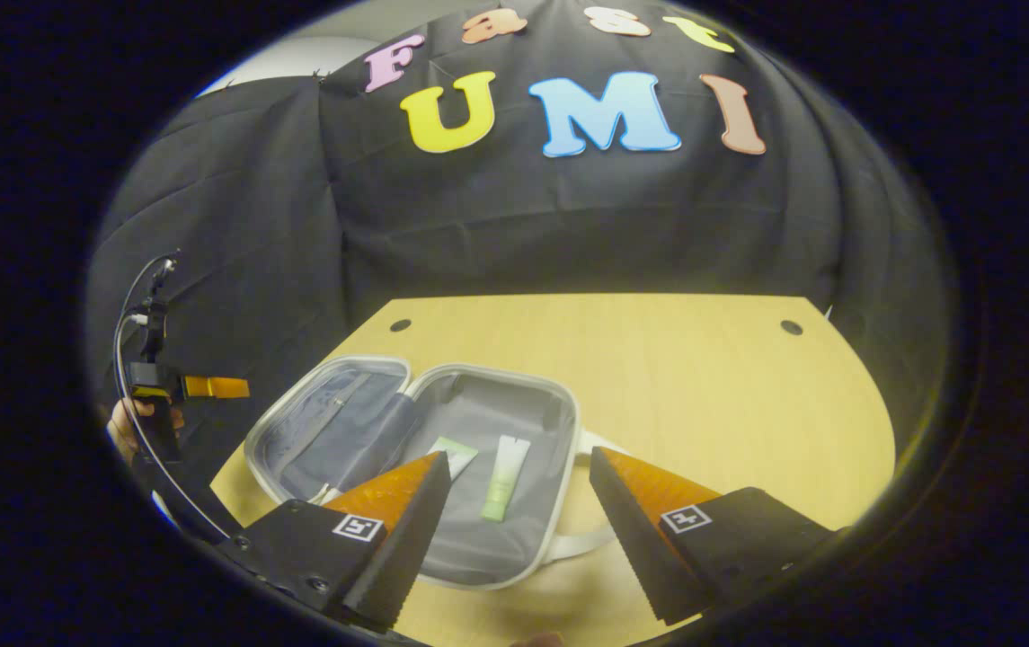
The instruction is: First open the suitcase, pack the skin care products into it, and then close the suitcase.
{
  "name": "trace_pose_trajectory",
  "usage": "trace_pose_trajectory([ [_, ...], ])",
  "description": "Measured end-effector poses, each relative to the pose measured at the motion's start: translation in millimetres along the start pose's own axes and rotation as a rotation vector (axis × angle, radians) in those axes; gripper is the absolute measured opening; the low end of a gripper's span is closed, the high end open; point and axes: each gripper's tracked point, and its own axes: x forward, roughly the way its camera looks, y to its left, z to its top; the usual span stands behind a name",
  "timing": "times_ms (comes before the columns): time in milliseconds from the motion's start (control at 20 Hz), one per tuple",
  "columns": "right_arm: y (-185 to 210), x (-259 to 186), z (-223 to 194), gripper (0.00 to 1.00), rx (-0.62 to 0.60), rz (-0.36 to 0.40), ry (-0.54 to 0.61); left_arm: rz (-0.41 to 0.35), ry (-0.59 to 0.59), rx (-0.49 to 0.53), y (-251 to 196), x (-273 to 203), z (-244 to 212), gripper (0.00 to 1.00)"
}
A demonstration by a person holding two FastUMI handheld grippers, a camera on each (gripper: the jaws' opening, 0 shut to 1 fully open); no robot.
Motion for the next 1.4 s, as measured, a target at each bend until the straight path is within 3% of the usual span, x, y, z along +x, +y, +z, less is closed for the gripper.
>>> trace_pose_trajectory([
  [300, -34.0, -21.5, 1.8, 0.96, -0.003, -0.099, -0.005, -0.068, 0.114, -0.182, 37.8, 58.9, -12.3, 1.0],
  [600, -44.8, -28.5, -7.2, 0.96, -0.001, -0.139, 0.022, -0.14, 0.203, -0.339, 32.2, 101.3, -39.1, 0.99],
  [650, -46.3, -28.9, -8.3, 0.96, -0.003, -0.145, 0.022, -0.152, 0.207, -0.354, 30.0, 103.3, -40.4, 0.89],
  [700, -48.2, -29.7, -9.4, 0.96, -0.004, -0.153, 0.024, -0.161, 0.215, -0.368, 26.5, 107.0, -42.9, 0.95],
  [850, -48.6, -33.9, -11.4, 0.96, 0.011, -0.154, 0.023, -0.162, 0.244, -0.396, 21.6, 116.2, -53.2, 0.62],
  [1050, -59.0, -40.3, -13.3, 0.96, 0.026, -0.181, 0.013, -0.136, 0.261, -0.392, 28.0, 116.8, -53.2, 0.25],
  [1100, -60.4, -42.4, -14.0, 0.9, 0.031, -0.184, 0.014, -0.135, 0.262, -0.38, 26.6, 116.5, -55.6, 0.22],
  [1150, -62.9, -43.9, -14.4, 0.96, 0.034, -0.187, 0.012, -0.131, 0.253, -0.365, 26.1, 114.2, -52.9, 0.21],
  [1200, -64.9, -46.2, -14.1, 0.9, 0.034, -0.19, 0.01, -0.13, 0.239, -0.365, 23.9, 112.1, -46.6, 0.21],
  [1300, -68.3, -50.0, -13.8, 0.96, 0.033, -0.191, 0.003, -0.127, 0.21, -0.34, 24.3, 101.1, -39.3, 0.16],
  [1400, -72.8, -53.7, -10.6, 0.9, 0.032, -0.188, -0.011, -0.138, 0.192, -0.339, 16.3, 85.7, -25.1, 0.11],
])
